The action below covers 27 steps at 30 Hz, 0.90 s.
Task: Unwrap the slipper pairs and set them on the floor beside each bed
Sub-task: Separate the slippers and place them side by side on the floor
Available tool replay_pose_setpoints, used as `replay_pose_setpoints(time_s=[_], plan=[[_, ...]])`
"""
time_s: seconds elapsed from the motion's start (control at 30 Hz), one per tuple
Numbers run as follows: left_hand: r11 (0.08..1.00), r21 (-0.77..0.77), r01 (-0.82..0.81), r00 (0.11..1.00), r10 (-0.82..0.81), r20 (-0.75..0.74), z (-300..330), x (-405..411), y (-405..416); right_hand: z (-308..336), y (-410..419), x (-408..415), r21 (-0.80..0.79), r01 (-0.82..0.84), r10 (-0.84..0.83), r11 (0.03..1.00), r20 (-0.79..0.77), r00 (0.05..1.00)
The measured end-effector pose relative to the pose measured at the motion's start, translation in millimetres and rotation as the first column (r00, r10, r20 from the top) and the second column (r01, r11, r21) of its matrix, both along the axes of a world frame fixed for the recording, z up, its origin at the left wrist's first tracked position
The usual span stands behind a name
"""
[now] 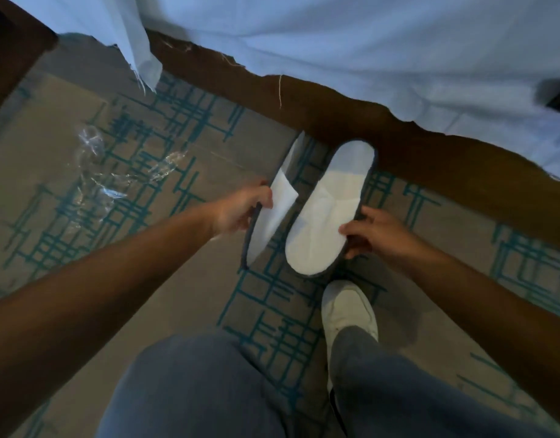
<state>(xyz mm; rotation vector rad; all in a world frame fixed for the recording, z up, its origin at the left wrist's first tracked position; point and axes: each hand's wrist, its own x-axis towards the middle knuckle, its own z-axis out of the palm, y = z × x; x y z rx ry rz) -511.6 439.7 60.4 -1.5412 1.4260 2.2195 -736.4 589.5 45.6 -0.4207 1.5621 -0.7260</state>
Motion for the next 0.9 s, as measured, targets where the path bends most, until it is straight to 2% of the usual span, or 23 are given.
replay_pose_setpoints(time_s=[0.1, 0.23, 0.33, 0.4, 0.47, 0.57, 0.67, 0.73, 0.8, 0.9], plan=[[0.97, 0.152, -0.188, 0.979, 0.197, -0.043, -18.7, 18.8, 9.7, -27.0, 12.2, -4.8, 0.078, -0.039, 0.044, 0.996, -0.066, 0.997], [0.896, 0.259, -0.362, 0.928, 0.371, 0.012, -50.1, 49.0, 18.3, -60.3, 21.0, -2.8, 0.103, 0.014, 0.001, 0.995, -0.144, 0.99], [0.833, 0.26, -0.489, 0.868, 0.493, 0.053, -78.0, 61.4, 25.9, -80.5, 18.9, 1.6, 0.087, 0.034, -0.012, 0.996, -0.248, 0.969], [0.816, 0.202, -0.541, 0.84, 0.536, 0.084, -94.4, 62.3, 31.4, -88.6, 13.4, 3.2, 0.091, 0.035, -0.007, 0.995, -0.296, 0.955], [0.861, 0.079, -0.503, 0.863, 0.497, 0.087, -107.0, 62.1, 34.8, -94.0, 7.3, 3.8, 0.12, 0.019, 0.024, 0.993, -0.35, 0.936], [0.945, -0.245, -0.218, 0.95, 0.263, 0.168, -120.1, 67.2, 34.3, -100.2, 1.4, 5.0, 0.152, -0.031, 0.099, 0.988, -0.46, 0.882], [0.893, -0.45, 0.029, 0.94, 0.129, 0.316, -130.6, 69.7, 28.3, -103.7, 3.0, 6.7, 0.167, -0.076, 0.159, 0.983, -0.565, 0.81], [0.861, -0.506, 0.058, 0.913, 0.16, 0.376, -135.8, 68.3, 23.6, -105.4, 6.8, 8.3, 0.173, -0.082, 0.17, 0.982, -0.596, 0.785], [0.849, -0.528, 0.0, 0.893, 0.238, 0.382, -138.1, 67.6, 21.5, -106.3, 7.4, 7.6, 0.223, -0.112, 0.229, 0.968, -0.613, 0.756], [0.828, -0.552, -0.098, 0.862, 0.348, 0.369, -135.9, 69.9, 23.9, -103.1, 0.4, 2.2, 0.305, -0.153, 0.298, 0.94, -0.514, 0.804]])
